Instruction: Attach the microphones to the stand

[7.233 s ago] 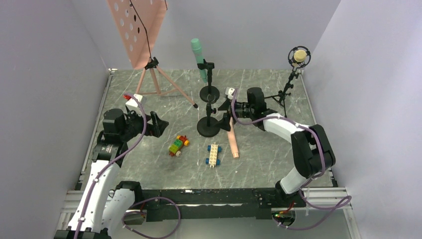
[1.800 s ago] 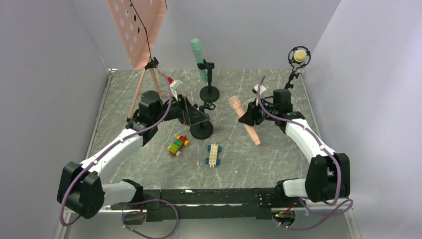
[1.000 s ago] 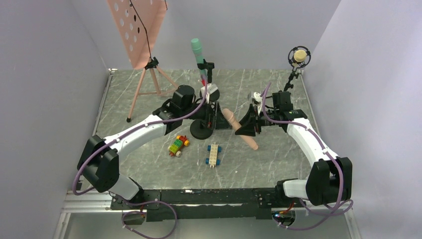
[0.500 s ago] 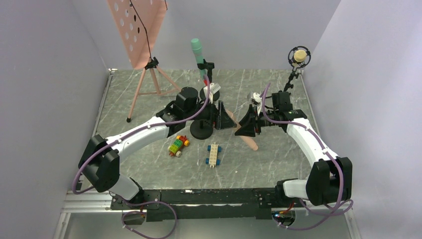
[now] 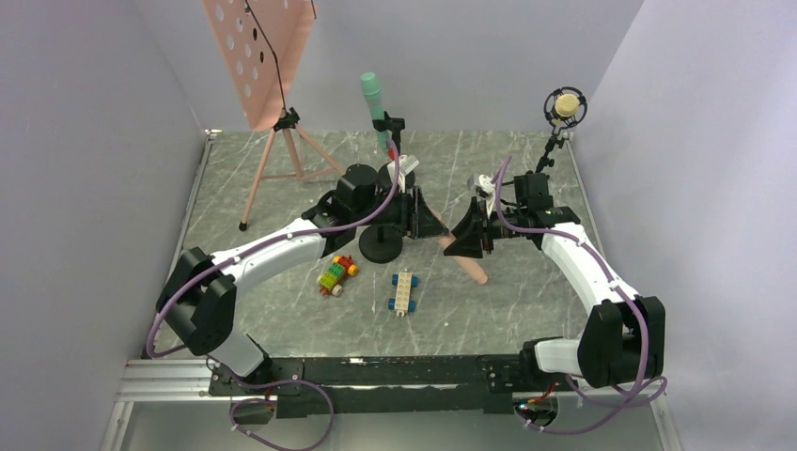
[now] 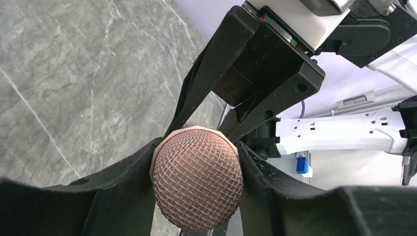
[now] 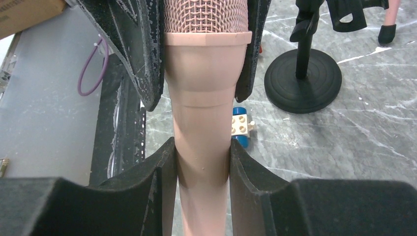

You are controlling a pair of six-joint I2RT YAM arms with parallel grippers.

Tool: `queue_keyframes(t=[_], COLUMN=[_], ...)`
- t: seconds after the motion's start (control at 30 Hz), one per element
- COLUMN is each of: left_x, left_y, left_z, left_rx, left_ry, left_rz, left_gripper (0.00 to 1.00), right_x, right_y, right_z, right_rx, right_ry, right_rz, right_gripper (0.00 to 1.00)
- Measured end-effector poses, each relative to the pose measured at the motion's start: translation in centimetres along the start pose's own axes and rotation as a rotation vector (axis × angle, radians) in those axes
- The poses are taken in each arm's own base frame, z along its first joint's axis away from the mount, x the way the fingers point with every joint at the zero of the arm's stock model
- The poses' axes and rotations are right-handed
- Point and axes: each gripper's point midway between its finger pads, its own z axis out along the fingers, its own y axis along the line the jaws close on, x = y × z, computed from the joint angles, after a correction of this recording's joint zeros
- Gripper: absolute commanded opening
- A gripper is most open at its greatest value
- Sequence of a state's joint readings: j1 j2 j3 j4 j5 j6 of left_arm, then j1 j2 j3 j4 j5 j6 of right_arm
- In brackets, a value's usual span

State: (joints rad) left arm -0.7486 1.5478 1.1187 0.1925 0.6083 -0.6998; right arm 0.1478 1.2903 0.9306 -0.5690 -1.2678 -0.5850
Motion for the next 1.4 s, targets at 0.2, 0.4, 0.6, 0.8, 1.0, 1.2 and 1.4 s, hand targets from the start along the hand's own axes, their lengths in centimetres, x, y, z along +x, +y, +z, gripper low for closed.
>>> queue_keyframes(t=[0.2, 0.4, 0.6, 0.8, 1.0, 1.2, 1.4], left_x=[0.0, 0.1, 0.9, -0.2, -1.7, -4.6, -9.2], left_y=[0.1, 0.1, 0.4, -0.6, -1.7, -3.0, -4.5], left_z=[0.1, 0.0, -1.1, -4.3, -8.9, -13.8, -17.7], left_rx=[0.001, -0.002, -0.039, -0.079, -0.158, -0.269, -0.350], left_ry=[-0.001, 0.002, 0.040, 0.022, -0.028, -0.085, -0.184], left_rz=[-0.001, 0.009, 0.076, 0.159, 0.249, 0.325, 0.401], left_gripper=[0.14, 0.06, 0.04, 0.04, 0.03, 0.03, 0.03], right_x=[0.0, 0.1, 0.1, 0.1, -0.6, -1.1, -3.3], right_y=[0.0, 0.0, 0.1, 0.4, 0.0, -3.3, -7.1], right_z=[0.0, 0.0, 0.1, -0.1, -0.5, -1.9, -1.4], right_rx=[-0.002, -0.001, -0.006, -0.011, 0.011, 0.183, 0.196], right_ry=[0.000, 0.001, 0.002, 0.011, 0.021, 0.074, 0.075], right_rz=[0.004, 0.002, 0.008, -0.012, -0.044, -0.067, -0.223], right_gripper=[0.10, 0.53, 0.96, 1.00, 1.00, 1.00, 0.90])
